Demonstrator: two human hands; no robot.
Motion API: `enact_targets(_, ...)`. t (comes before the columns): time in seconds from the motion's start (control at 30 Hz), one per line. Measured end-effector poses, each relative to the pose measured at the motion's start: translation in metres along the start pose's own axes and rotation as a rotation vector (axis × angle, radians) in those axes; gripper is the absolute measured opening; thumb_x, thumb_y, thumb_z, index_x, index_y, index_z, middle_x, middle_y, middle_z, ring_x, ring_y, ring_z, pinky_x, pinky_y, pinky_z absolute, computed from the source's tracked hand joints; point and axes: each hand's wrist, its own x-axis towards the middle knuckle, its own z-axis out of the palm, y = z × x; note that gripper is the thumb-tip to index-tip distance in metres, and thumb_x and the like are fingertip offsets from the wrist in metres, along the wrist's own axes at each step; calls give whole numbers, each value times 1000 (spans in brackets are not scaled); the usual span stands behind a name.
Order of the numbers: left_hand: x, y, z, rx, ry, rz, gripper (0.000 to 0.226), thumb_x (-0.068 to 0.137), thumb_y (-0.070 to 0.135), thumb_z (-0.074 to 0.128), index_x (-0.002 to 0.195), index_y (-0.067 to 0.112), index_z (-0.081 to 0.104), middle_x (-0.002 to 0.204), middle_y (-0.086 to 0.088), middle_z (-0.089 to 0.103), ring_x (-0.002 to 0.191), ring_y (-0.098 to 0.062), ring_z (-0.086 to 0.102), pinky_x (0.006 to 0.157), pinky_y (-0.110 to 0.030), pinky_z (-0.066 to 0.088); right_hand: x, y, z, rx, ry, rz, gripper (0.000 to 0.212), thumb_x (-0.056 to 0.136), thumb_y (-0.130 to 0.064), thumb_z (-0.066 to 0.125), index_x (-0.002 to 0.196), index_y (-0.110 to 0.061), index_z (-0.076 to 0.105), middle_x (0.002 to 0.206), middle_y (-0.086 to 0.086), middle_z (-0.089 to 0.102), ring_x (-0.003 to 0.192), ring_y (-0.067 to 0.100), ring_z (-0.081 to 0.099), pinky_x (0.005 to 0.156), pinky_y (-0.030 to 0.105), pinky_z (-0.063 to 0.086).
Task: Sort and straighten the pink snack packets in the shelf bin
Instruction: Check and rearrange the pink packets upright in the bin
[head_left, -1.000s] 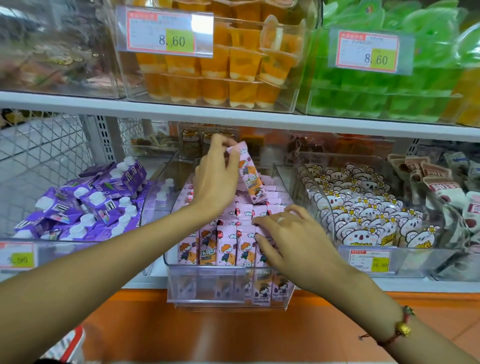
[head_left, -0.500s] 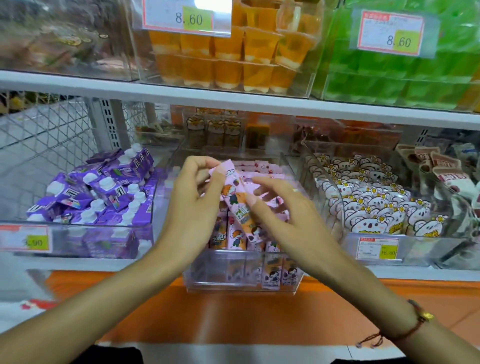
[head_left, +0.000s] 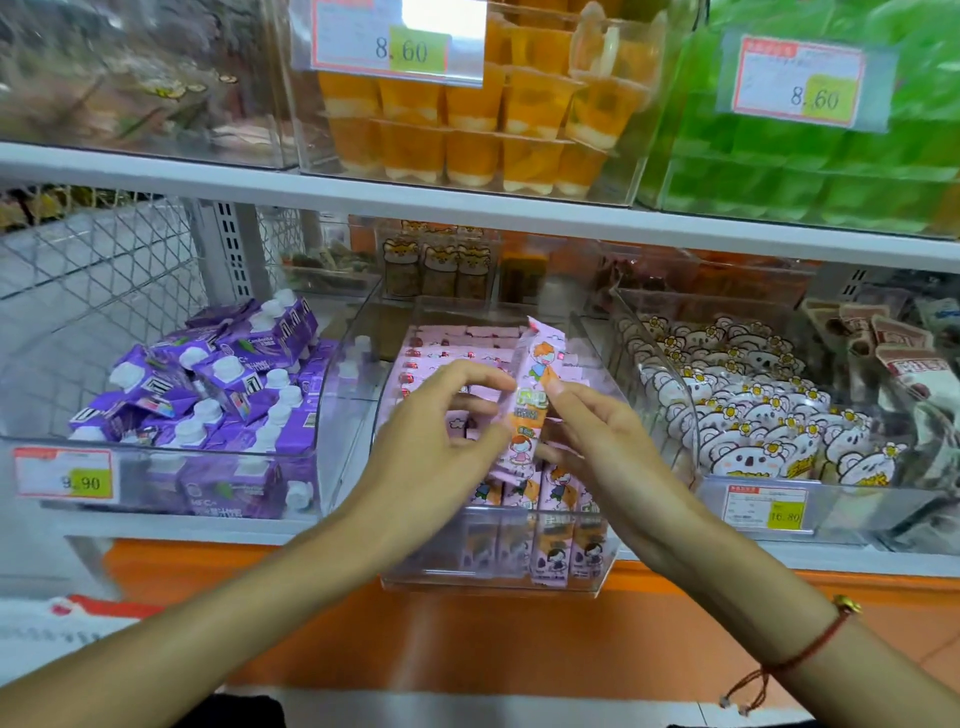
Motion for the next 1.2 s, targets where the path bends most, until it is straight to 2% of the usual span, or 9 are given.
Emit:
enact_targets(0.13, -2, -1, 3, 95, 20, 13, 40, 67, 43, 78, 96, 46, 52, 93, 37, 54, 73, -1, 62, 61, -18, 52, 0, 3, 1, -13, 31, -3, 34, 90, -35, 60, 113, -10, 63, 83, -1, 70, 74, 6, 69, 76, 22, 57)
enact_targets(0.23, 4, -3, 1, 68, 56, 73, 42, 70, 28, 82, 95, 40, 50, 99, 31, 57, 84, 2, 61, 62, -15, 51, 0, -2, 1, -37, 95, -53, 41, 69, -39, 73, 101, -15, 64, 77, -6, 70, 76, 11, 68, 94, 38, 53)
enact_targets(0.4, 9, -8, -5, 35, -63, 95, 38, 83, 14, 70, 100, 40, 48, 108, 26, 62, 103, 5, 60, 84, -16, 50, -2, -7, -9, -20, 30, -109, 42, 91, -18, 60, 132, -15, 52, 127, 6, 63, 117, 15, 59, 106, 38, 43)
enact_targets(0.53, 6, -10, 0, 173, -49, 174, 30, 87, 20, 65, 108, 37, 52, 117, 26, 59, 111, 5, 56, 95, -26, 49, -4, -6, -6, -11, 66, -189, 30, 92, -15, 60, 120, -23, 56, 114, 0, 69, 101, 9, 68, 85, 23, 55)
enact_targets(0.67, 5, -8, 4, 291, 49, 264, 43, 78, 43, 72, 116, 37, 53, 117, 24, 53, 109, 3, 52, 84, -17, 47, -5, -6, -6, -53, 173, -247, 33, 78, -22, 74, 106, -14, 60, 106, 8, 69, 90, 17, 71, 83, 30, 58)
enact_targets(0.9, 10, 8, -2, -187, -68, -160, 27, 67, 52, 70, 88, 36, 73, 88, 18, 73, 80, -2, 70, 59, -12, 50, -3, -10, -13, -47, 102, -183, 41, 74, -35, 71, 110, -17, 63, 87, 2, 69, 70, 8, 67, 66, 18, 54)
enact_targets(1.03, 8, 12, -5, -271, -188, -335, 31, 79, 50, 67, 96, 27, 78, 91, 9, 76, 79, -6, 70, 57, -9, 49, -1, -8, -11, -34, 97, -148, 38, 76, -33, 70, 109, -16, 62, 73, 0, 67, 61, 9, 63, 59, 18, 52)
enact_targets(1.1, 7, 14, -4, -284, -211, -363, 33, 82, 49, 65, 98, 23, 77, 86, 9, 75, 67, 2, 66, 56, -8, 48, 0, -7, -10, -29, 99, -138, 34, 78, -31, 70, 108, -16, 62, 76, 5, 66, 62, 11, 63, 61, 20, 54)
enact_targets(1.2, 7, 13, -4, -276, -206, -344, 28, 82, 46, 66, 96, 25, 77, 91, 9, 76, 78, 0, 69, 59, -10, 49, 0, -6, -11, -32, 94, -141, 34, 81, -29, 69, 112, -17, 60, 91, 14, 68, 71, 15, 66, 67, 23, 56)
